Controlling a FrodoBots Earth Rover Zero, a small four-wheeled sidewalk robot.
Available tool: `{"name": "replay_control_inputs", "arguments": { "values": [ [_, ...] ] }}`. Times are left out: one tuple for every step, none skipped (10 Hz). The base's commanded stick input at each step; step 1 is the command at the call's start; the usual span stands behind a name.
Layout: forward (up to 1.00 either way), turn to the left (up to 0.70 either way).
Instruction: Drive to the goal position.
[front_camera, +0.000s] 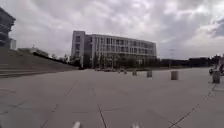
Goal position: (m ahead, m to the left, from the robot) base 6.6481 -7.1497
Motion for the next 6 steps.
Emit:
{"name": "replay_control_inputs", "arguments": {
  "values": [
    [0.7,0.0],
    [0.7,0.0],
    [0.7,0.0],
    [0.7,0.0],
    [0.7,0.0],
    [0.7,0.0]
  ]
}}
